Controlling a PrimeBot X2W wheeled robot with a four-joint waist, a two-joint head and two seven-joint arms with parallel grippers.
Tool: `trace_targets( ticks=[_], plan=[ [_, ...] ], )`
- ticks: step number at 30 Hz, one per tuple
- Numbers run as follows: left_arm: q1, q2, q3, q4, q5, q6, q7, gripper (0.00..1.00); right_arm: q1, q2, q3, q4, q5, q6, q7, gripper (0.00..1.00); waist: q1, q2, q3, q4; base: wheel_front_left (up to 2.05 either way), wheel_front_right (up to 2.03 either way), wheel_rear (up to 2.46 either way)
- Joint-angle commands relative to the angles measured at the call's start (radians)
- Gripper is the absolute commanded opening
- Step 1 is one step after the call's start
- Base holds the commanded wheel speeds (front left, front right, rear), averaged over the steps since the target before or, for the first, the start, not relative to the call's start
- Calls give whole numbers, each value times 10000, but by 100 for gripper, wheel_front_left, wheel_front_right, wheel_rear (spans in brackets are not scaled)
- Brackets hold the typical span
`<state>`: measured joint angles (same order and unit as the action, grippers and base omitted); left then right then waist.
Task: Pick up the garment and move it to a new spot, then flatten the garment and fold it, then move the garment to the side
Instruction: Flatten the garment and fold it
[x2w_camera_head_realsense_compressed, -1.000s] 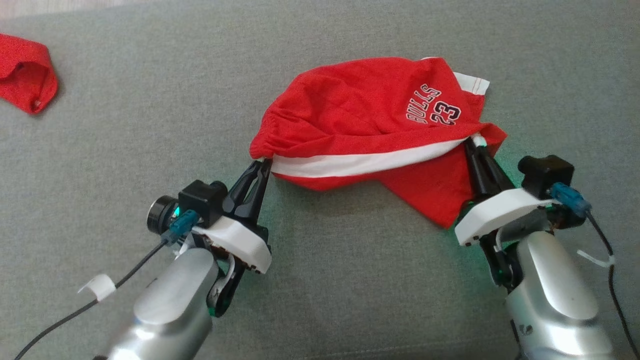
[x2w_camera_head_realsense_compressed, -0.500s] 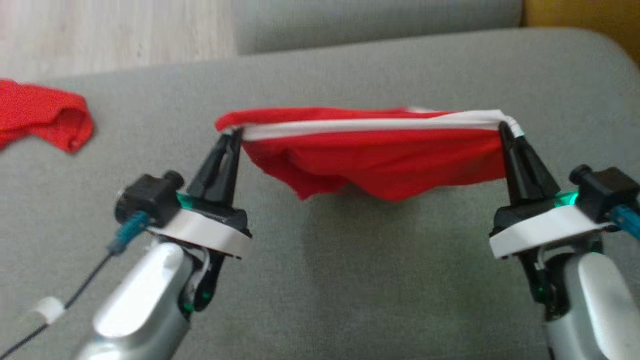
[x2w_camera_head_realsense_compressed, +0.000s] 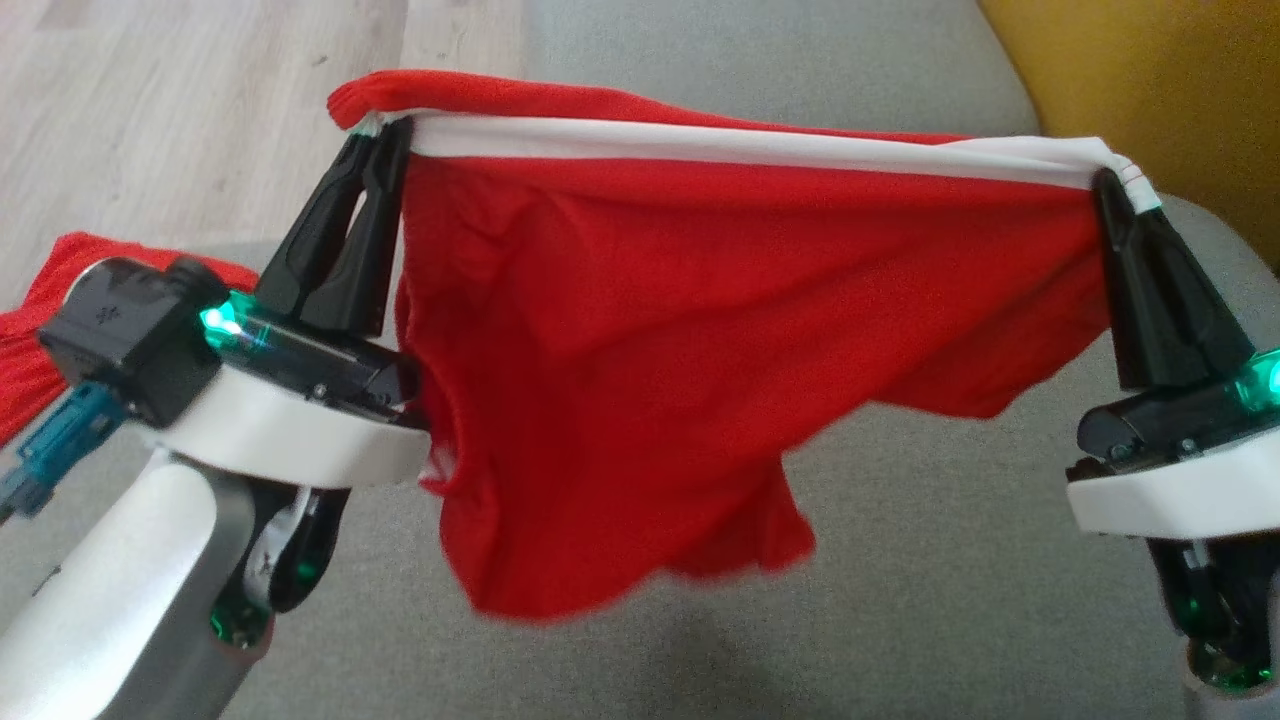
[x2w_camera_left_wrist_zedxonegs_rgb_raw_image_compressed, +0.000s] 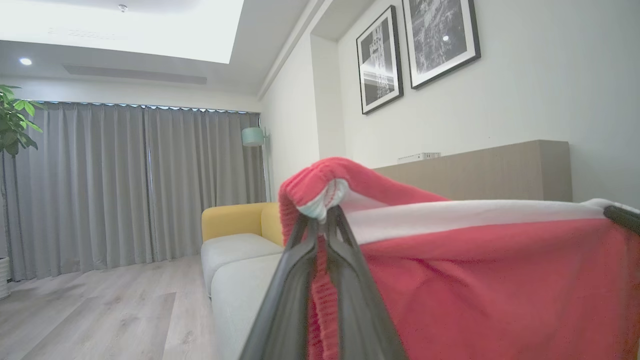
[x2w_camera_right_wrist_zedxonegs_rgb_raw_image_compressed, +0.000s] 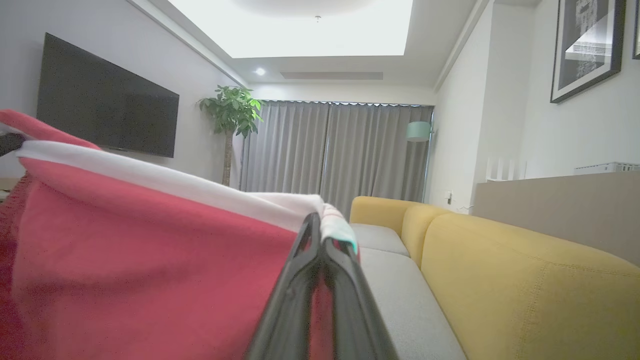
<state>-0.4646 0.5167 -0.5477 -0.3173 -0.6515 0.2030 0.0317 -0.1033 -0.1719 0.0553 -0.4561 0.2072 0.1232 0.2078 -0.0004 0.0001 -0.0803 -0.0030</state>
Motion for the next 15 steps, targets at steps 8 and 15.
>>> trace_targets(
  ticks=[8,15],
  plan=[
    [-1360,284,437,580,-269,-378,572,0,-1136,-295,569,759,344,75,548,0,4,-1,865,162,0,0,0],
    [-4620,-152,490,3573,93,-1468,440,0,-5813,-610,1153,4155,200,75,-305,0,4,-1,2767,-67,0,0,0]
  ],
)
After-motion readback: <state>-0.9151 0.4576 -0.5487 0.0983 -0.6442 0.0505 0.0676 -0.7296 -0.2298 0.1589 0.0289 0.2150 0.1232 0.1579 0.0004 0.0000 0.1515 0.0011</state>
